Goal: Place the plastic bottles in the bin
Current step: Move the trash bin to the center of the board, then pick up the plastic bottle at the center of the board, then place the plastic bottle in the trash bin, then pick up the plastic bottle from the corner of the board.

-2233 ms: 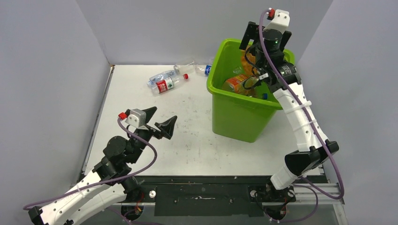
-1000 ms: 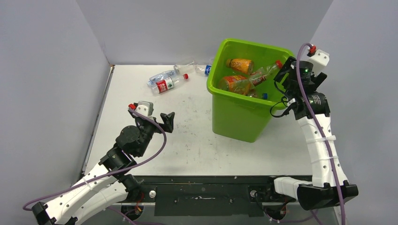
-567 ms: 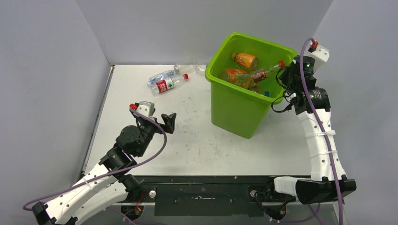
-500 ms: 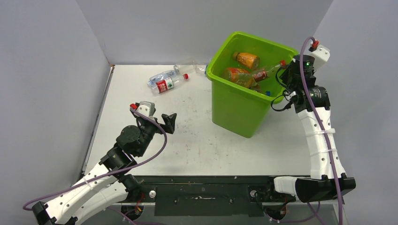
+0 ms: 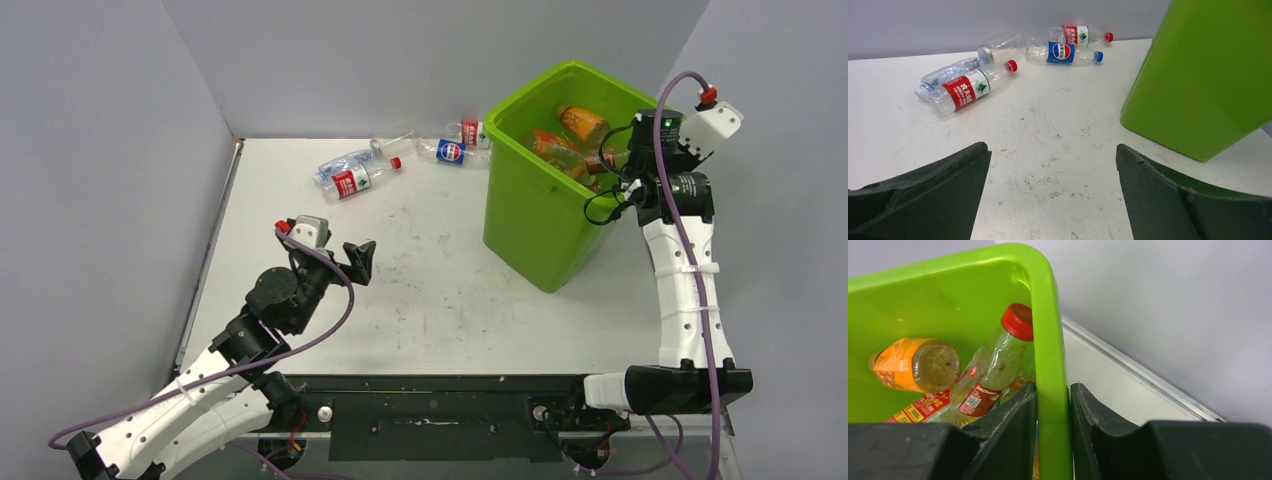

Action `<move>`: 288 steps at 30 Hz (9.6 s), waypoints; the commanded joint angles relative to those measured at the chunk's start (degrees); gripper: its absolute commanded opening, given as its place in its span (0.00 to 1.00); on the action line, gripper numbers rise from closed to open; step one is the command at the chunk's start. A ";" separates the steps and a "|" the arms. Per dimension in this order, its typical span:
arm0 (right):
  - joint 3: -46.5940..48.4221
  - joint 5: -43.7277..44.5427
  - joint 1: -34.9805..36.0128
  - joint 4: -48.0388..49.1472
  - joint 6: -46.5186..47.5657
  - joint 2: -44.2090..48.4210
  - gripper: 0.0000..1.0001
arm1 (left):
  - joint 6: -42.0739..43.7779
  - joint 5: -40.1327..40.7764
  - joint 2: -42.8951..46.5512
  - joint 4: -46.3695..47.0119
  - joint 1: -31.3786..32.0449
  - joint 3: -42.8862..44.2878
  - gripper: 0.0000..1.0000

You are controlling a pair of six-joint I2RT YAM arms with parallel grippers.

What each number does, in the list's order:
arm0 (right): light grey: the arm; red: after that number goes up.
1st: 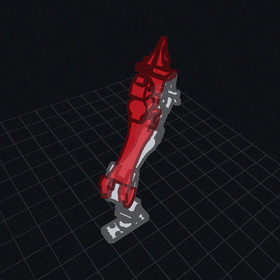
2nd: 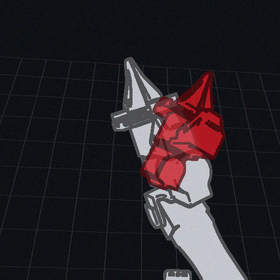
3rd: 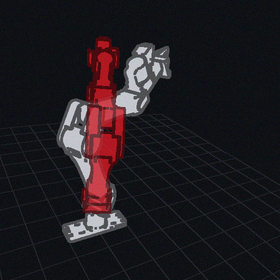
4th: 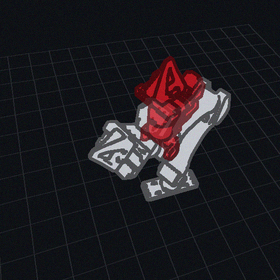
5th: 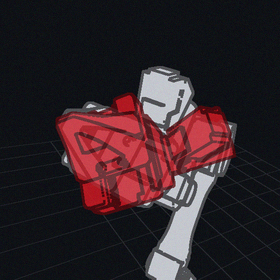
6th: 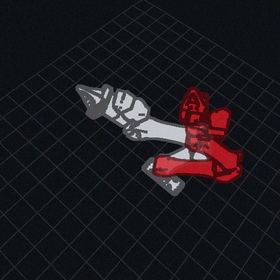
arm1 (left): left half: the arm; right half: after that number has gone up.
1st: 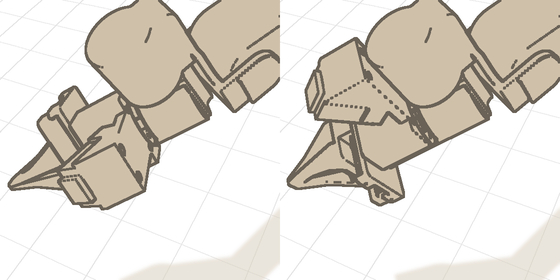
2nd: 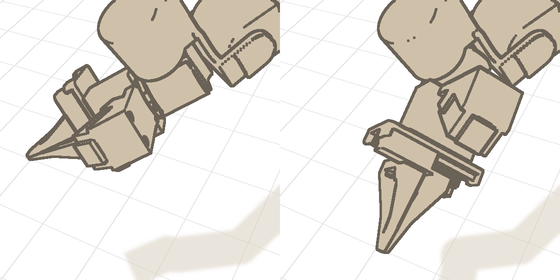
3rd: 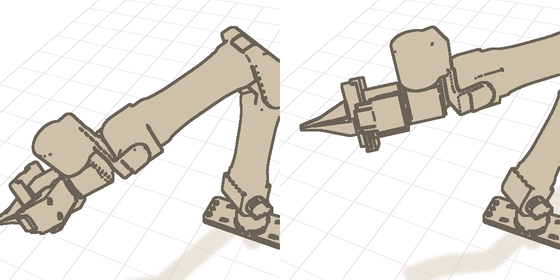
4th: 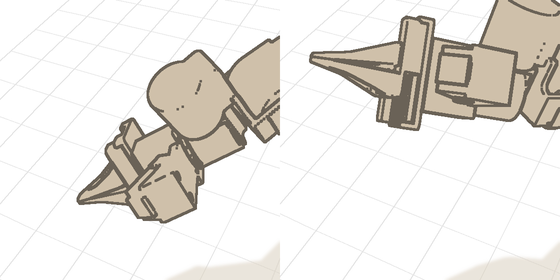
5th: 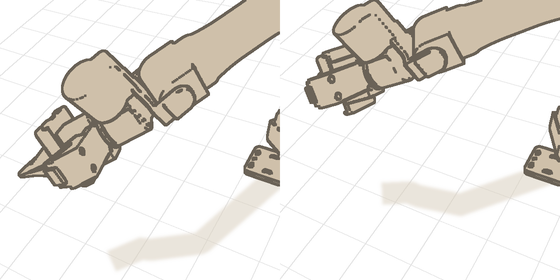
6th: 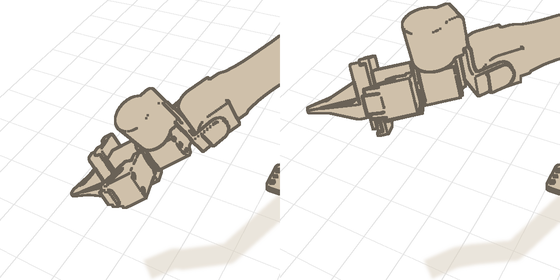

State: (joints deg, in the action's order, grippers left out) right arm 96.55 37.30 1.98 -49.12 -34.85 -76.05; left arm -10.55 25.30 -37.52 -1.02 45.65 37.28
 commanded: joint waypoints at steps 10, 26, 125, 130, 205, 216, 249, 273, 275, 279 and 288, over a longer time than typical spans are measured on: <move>-0.04 7.55 -12.57 8.57 -15.90 -0.77 0.05 | -0.44 2.44 1.92 0.18 -0.21 2.19 0.96; -0.63 0.41 -4.56 9.07 -23.78 0.28 0.05 | -0.69 2.00 0.40 0.14 -1.18 1.73 0.96; -44.43 -20.11 57.78 54.48 14.30 6.17 0.90 | -71.87 -9.15 -94.24 -2.11 -35.72 58.43 0.41; -44.63 -20.01 57.77 53.71 13.43 7.57 0.90 | -72.69 -12.45 -86.38 7.40 -35.93 49.15 0.22; -8.57 25.18 53.58 32.80 38.78 16.38 0.05 | -26.27 -4.21 1.47 1.10 -27.38 7.22 0.96; -1.72 8.08 30.20 19.15 21.59 8.50 0.05 | -20.77 5.19 2.95 5.09 -27.34 -1.81 0.96; -18.75 -18.24 53.37 35.21 16.96 4.50 0.97 | -42.99 -3.39 -14.59 -0.47 -34.37 3.87 0.96; -50.40 -20.03 56.21 52.24 8.64 9.08 0.97 | -72.75 -4.87 -88.19 8.28 -40.22 52.46 0.96; -51.53 -19.57 56.41 52.02 8.60 9.84 0.97 | -72.71 -5.30 -92.67 6.89 -40.60 56.91 0.96; -52.93 -18.34 56.79 51.88 8.64 11.42 0.97 | -72.89 -6.64 -99.50 6.69 -40.73 64.72 0.99; -55.12 -19.37 59.90 52.05 6.16 12.31 0.97 | -73.39 -6.59 -113.06 -2.05 -40.59 85.49 0.84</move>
State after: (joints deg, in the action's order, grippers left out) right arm 42.78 17.56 60.82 0.01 -26.76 -65.19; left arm -83.48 18.92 -145.95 3.77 5.08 114.48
